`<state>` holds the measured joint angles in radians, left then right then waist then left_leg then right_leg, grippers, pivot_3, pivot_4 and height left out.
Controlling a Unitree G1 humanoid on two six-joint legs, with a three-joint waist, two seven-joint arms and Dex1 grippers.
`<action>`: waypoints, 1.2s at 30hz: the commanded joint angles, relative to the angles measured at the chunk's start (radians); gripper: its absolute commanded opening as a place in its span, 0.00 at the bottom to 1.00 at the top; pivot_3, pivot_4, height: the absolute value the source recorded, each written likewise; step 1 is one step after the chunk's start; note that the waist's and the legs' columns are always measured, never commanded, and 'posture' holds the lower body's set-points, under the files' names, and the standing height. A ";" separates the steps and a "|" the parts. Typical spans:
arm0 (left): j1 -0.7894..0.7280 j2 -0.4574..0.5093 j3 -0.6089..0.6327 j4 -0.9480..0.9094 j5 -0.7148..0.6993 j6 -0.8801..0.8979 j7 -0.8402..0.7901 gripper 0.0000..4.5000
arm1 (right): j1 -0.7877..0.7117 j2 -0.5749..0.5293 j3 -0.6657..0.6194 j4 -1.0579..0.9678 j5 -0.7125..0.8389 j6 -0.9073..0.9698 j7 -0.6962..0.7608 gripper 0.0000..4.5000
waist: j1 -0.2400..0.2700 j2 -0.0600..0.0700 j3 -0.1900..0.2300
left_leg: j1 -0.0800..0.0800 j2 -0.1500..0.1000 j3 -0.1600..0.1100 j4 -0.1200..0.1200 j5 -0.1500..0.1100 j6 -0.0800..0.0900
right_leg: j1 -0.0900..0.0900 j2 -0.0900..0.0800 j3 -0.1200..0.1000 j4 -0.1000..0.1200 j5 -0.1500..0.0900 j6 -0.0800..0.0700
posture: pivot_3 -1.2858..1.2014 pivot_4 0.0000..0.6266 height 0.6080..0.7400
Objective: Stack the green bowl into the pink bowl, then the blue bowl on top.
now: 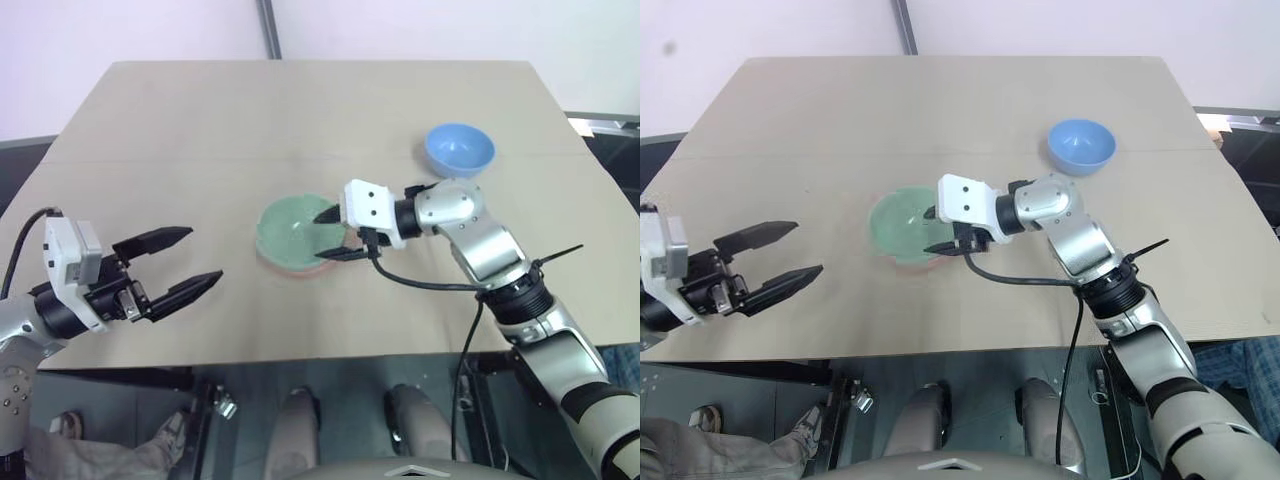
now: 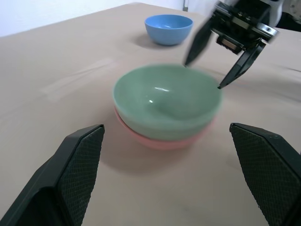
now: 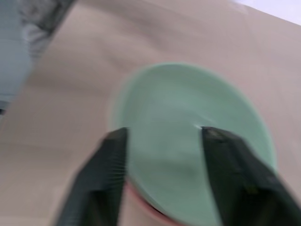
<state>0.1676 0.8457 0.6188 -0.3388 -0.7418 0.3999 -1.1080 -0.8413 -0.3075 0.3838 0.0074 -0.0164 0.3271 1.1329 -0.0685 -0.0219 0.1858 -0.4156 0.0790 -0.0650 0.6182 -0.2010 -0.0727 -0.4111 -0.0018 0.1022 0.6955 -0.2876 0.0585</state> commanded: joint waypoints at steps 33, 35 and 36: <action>-0.039 -0.028 -0.054 -0.059 -0.020 -0.011 0.057 1.00 | -0.344 -0.181 -0.138 1.124 -0.249 -0.629 -0.423 0.03 | -0.030 0.000 0.001 | 0.001 0.000 0.004 -0.002 0.000 0.000 | -0.001 0.000 0.004 0.000 0.000 0.000 | 0.52 0.24 1.00; -0.042 -0.027 -0.057 -0.052 -0.018 -0.012 0.055 1.00 | -0.280 -0.170 -0.180 0.929 -0.120 -0.587 -0.236 0.03 | -0.028 0.000 0.001 | 0.001 0.000 0.003 -0.002 0.000 0.000 | -0.001 0.000 0.004 0.000 0.000 0.000 | 0.52 0.24 1.00; -0.041 -0.027 -0.057 -0.046 -0.017 -0.014 0.051 1.00 | -0.218 -0.169 -0.186 0.723 -0.023 -0.495 -0.131 0.03 | -0.027 0.000 0.001 | 0.000 0.000 0.003 -0.002 0.000 0.000 | -0.001 0.000 0.004 -0.001 0.000 0.000 | 0.52 0.24 1.00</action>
<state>0.1297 0.8178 0.5463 -0.3691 -0.7488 0.3997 -1.0512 -1.1157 -0.4766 0.2265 1.0122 -0.1918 -0.2578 0.8353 -0.0955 -0.0217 0.1863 -0.4152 0.0786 -0.0619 0.6158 -0.2013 -0.0724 -0.4113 -0.0022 0.1058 0.6946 -0.2874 0.0584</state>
